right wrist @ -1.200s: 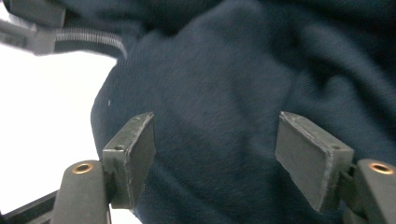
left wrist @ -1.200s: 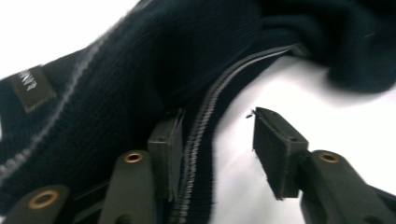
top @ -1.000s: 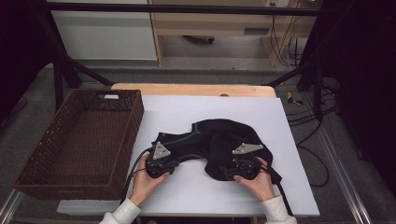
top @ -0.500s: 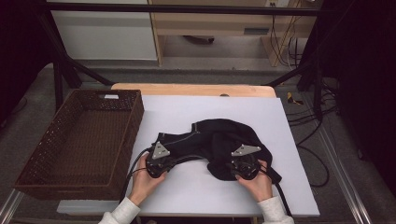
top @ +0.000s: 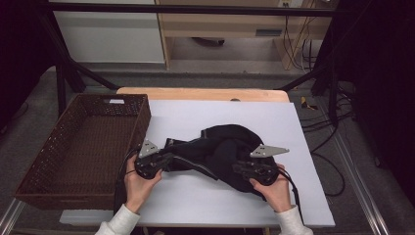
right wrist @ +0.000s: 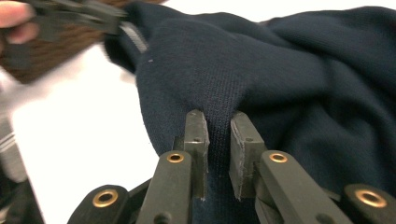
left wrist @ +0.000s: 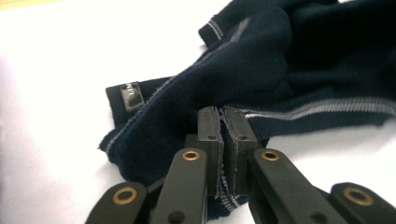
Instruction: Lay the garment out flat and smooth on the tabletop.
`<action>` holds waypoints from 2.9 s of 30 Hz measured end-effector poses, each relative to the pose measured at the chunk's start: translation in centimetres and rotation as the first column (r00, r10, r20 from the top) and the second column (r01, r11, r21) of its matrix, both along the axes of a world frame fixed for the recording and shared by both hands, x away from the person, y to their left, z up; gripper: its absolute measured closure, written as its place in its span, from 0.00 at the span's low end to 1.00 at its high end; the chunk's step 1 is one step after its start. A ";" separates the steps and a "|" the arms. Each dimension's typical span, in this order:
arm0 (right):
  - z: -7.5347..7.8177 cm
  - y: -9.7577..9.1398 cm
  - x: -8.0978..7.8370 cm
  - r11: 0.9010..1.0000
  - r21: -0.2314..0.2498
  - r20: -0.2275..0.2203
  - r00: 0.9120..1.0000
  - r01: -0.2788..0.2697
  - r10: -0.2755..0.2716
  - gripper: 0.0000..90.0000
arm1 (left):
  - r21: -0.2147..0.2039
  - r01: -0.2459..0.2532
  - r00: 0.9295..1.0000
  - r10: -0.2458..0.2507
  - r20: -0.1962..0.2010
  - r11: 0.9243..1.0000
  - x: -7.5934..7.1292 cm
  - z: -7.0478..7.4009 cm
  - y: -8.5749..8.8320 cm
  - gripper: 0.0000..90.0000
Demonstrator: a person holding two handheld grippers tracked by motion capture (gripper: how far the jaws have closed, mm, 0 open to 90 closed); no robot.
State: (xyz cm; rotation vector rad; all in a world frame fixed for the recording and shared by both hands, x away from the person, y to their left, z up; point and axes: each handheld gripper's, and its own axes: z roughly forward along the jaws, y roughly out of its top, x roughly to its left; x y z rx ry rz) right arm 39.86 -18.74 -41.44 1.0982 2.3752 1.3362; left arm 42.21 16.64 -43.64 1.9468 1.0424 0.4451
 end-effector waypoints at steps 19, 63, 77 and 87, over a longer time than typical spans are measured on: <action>-1.5 -0.5 1.1 0.990 -0.070 0.076 0.990 0.122 -0.117 0.49 | -0.049 0.207 0.978 -0.207 0.012 0.977 -2.4 -0.4 -4.7 0.58; -1.7 -3.5 1.4 0.972 -0.131 0.094 0.978 0.195 -0.184 0.42 | 0.097 0.315 0.949 -0.312 -0.043 0.944 -2.2 -4.9 -10.2 0.76; -3.6 2.5 0.7 0.988 -0.144 -0.044 0.998 -0.052 0.046 0.92 | 0.063 0.326 0.944 -0.322 -0.074 0.943 -1.8 -3.3 -8.0 0.84; -2.3 -1.8 1.3 0.987 -0.068 0.038 0.989 0.143 -0.141 0.94 | 0.106 0.315 0.948 -0.307 -0.087 0.943 -2.2 -2.8 -8.1 0.87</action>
